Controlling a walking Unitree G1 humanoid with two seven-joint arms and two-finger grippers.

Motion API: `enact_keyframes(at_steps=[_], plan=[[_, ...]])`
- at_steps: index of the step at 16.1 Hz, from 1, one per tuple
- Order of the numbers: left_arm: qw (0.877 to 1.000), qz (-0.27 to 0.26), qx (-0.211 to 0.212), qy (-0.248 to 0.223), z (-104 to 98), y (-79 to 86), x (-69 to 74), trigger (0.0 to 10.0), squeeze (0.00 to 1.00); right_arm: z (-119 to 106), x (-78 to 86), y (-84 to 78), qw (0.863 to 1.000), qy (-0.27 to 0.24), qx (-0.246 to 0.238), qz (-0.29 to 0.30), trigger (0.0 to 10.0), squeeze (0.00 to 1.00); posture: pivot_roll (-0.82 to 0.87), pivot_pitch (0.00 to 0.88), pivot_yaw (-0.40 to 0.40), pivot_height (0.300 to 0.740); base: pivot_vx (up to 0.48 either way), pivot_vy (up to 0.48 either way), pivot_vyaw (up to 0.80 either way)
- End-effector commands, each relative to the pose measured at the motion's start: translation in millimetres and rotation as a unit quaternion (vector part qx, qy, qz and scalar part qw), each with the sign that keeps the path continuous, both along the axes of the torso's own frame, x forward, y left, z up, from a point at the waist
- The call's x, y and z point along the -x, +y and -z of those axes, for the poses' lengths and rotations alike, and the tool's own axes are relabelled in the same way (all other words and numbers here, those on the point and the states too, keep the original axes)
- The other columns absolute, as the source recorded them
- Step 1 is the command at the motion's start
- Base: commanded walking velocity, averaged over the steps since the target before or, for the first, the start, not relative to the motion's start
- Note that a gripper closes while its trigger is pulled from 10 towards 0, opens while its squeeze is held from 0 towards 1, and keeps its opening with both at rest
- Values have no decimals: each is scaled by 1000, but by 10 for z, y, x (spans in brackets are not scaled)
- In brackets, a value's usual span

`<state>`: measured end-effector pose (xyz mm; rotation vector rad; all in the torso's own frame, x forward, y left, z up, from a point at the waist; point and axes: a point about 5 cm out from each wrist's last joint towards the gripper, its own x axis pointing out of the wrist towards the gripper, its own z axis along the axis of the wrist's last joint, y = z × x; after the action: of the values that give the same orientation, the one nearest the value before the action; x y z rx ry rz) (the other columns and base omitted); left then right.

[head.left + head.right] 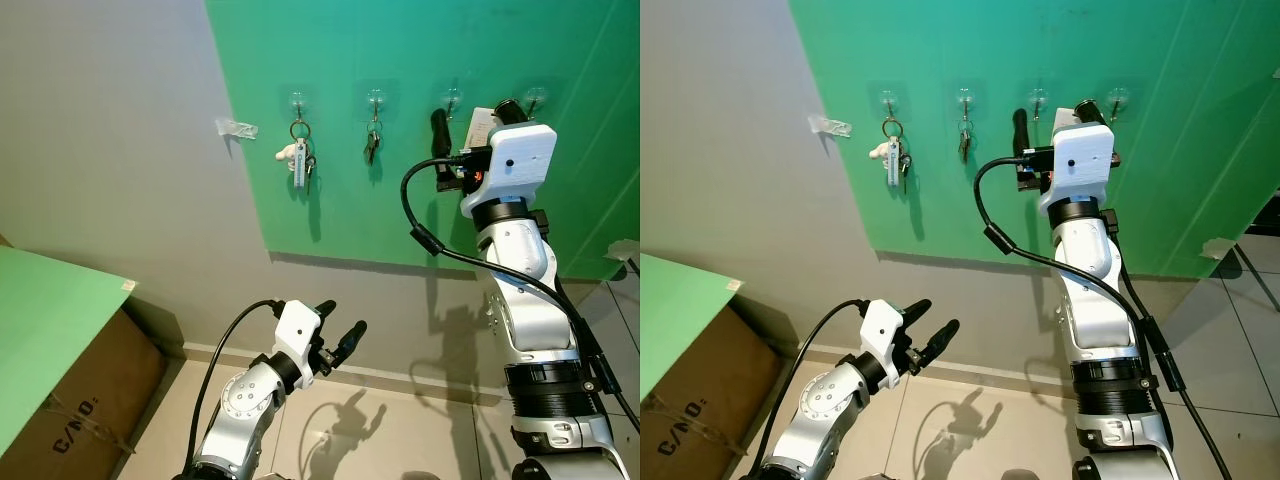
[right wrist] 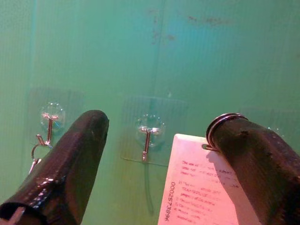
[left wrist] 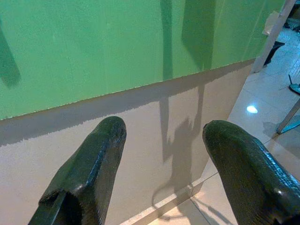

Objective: Hang keys on a hook

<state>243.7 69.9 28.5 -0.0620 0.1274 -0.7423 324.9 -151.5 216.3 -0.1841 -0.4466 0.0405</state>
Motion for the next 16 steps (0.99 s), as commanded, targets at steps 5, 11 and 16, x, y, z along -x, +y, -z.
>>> enact_keyframes(at_steps=[5,11,16], plan=[[1000,-4,-5,-11,-35,19,-26,10000,0,-60,-26,17,1000,-6,-8,-10,0,0,-241,0,85,740,0,0,0],[1000,-16,5,0,-10,4,-8,10000,0,-57,-31,34,1000,-5,2,-13,0,0,-239,0,82,740,0,0,0],[986,-153,-13,-64,-130,394,-116,10000,0,-26,-37,39,1000,-2,5,-18,0,0,-237,0,88,740,0,0,0]])
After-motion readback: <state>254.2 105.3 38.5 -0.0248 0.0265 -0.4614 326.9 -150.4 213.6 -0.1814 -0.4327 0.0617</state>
